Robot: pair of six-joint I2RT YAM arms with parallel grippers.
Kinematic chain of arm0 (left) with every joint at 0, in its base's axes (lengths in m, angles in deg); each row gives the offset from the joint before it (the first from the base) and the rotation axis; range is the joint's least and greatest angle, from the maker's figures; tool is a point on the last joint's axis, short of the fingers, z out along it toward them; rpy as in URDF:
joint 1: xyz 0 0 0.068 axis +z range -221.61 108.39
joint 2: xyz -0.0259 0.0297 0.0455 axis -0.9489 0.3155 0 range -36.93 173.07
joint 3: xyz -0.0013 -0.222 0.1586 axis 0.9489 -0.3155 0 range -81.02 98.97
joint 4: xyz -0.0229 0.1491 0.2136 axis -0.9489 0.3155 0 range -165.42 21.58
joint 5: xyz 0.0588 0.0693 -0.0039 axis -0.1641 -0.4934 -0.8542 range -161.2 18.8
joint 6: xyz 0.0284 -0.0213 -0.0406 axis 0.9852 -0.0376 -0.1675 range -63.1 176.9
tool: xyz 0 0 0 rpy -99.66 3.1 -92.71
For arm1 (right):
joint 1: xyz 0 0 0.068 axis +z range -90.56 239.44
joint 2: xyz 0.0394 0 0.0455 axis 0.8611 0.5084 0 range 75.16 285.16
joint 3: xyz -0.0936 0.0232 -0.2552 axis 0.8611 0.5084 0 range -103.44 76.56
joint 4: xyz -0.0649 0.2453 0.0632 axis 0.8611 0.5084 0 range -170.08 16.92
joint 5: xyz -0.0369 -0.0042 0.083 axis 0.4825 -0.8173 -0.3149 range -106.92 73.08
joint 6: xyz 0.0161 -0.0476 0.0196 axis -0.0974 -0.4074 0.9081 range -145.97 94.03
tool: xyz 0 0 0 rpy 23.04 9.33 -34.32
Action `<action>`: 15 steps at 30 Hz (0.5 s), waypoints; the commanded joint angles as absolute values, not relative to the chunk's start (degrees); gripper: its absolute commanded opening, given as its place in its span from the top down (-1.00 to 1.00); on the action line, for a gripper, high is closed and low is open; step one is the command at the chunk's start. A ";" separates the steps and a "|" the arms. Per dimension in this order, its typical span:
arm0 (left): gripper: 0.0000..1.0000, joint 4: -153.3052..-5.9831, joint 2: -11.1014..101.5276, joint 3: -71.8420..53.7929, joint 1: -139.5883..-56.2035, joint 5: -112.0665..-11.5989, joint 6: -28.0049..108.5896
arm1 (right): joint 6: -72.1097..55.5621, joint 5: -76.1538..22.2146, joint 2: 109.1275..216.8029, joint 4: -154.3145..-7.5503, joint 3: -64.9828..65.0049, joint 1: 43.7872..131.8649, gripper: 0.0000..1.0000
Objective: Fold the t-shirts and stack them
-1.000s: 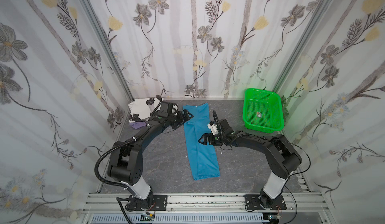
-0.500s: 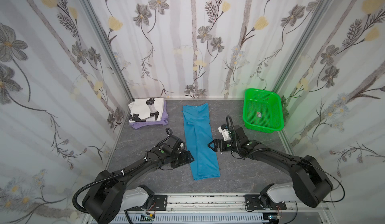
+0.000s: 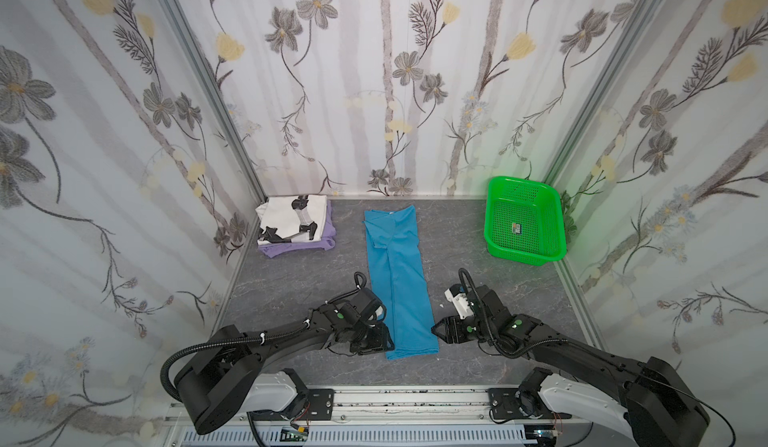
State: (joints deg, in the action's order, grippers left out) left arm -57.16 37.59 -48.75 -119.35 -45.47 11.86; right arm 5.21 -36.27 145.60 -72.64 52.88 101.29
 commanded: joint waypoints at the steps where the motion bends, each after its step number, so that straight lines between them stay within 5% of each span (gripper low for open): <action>1: 0.08 -58.69 38.88 -49.20 -119.79 -47.55 10.91 | 6.58 -34.56 146.88 -73.83 53.23 103.04 -0.18; 8: 0.39 -60.21 42.52 -48.13 -120.45 -48.58 10.67 | 7.32 -29.97 148.14 -71.51 52.43 106.66 0.20; 12: 0.44 -60.25 44.24 -47.75 -120.63 -48.30 11.14 | 7.58 -30.16 148.49 -70.50 51.72 108.69 0.22; 15: 0.66 -60.05 45.33 -47.46 -120.51 -48.04 11.57 | 8.14 -28.95 149.41 -69.61 51.03 109.70 0.24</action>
